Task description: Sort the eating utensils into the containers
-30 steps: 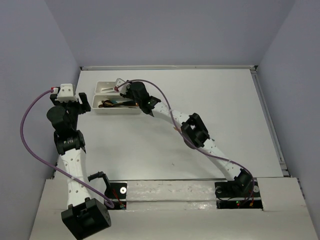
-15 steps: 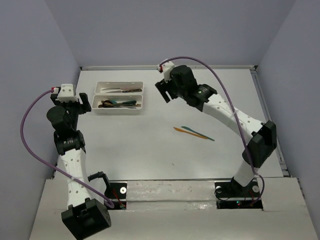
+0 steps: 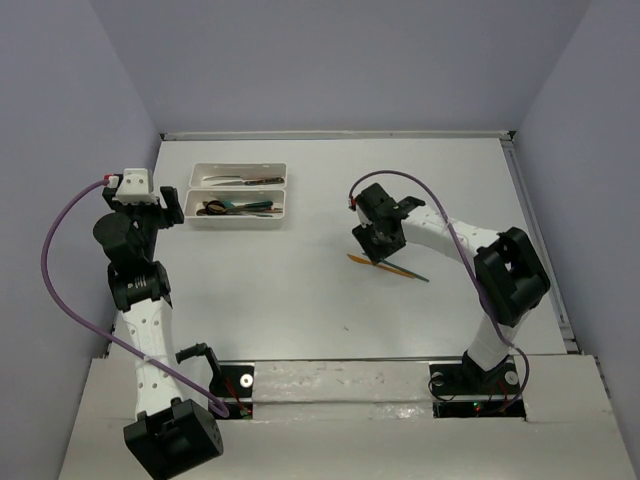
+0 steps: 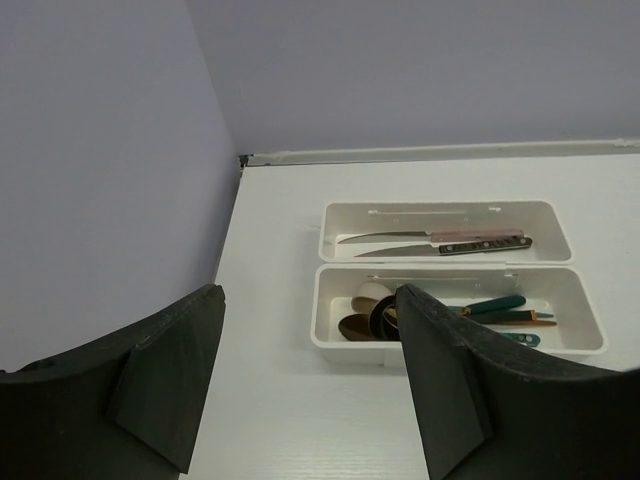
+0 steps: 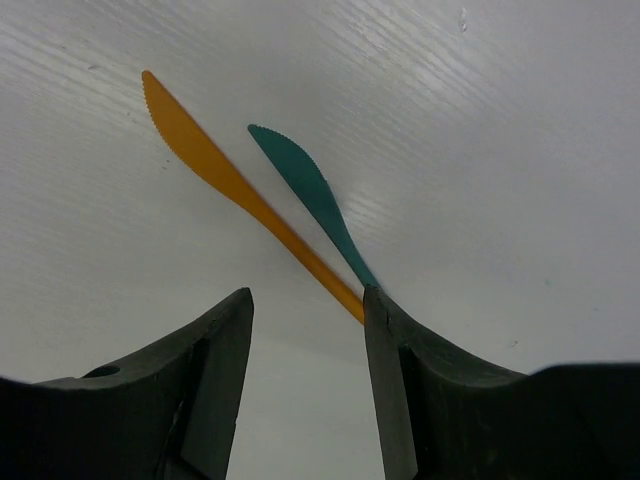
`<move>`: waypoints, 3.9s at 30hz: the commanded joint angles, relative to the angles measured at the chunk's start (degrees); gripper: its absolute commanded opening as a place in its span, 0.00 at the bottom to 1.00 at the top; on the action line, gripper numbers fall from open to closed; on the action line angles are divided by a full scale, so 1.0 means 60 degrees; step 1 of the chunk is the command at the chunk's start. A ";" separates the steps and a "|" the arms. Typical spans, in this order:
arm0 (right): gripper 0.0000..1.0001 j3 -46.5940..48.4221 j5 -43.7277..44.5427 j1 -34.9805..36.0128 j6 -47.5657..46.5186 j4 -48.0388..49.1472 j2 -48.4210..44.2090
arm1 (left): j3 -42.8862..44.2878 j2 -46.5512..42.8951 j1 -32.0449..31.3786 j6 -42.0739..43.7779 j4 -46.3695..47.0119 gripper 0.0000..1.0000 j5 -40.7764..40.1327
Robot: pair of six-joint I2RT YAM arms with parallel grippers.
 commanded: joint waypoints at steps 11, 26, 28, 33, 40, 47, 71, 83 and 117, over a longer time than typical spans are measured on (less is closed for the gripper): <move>0.49 -0.0169 -0.0306 0.0030 0.0208 0.0525 0.0062 | 0.0067 -0.0118 0.0069 -0.0068 0.0296 0.81 0.0259; 0.45 -0.0447 -0.0467 0.0030 0.0501 0.0965 0.0706 | 0.0038 -0.0148 0.0069 -0.0082 0.0325 0.81 0.0273; 0.45 -0.0447 -0.0496 0.0030 0.0501 0.0965 0.0852 | 0.0038 -0.0177 0.0069 -0.0082 0.0325 0.81 0.0244; 0.45 -0.0578 -0.0452 0.0030 0.0545 0.1009 0.1043 | 0.0038 -0.0163 0.0084 -0.0082 0.0310 0.81 0.0259; 0.37 -0.0754 -0.0584 0.0205 0.0457 0.0995 0.1000 | 0.0023 -0.0177 0.0069 -0.0082 0.0325 0.81 0.0259; 0.38 -0.0740 0.0030 0.1274 0.0852 -0.0073 0.1219 | 0.0009 -0.0192 0.0098 -0.0082 0.0354 0.81 0.0288; 0.27 -0.1092 0.0234 0.1582 0.2523 -0.0808 0.0808 | 0.0067 -0.0206 0.0098 -0.0112 0.0296 0.81 0.0376; 0.00 -0.0682 0.2811 0.3339 0.1644 -0.0251 -0.0068 | 0.0023 -0.0163 0.0098 -0.0111 0.0340 0.81 0.0391; 0.00 1.3059 0.1219 0.2506 -0.9563 0.8977 0.9728 | 0.0170 -0.0280 0.0230 -0.0097 0.0354 0.82 -0.0840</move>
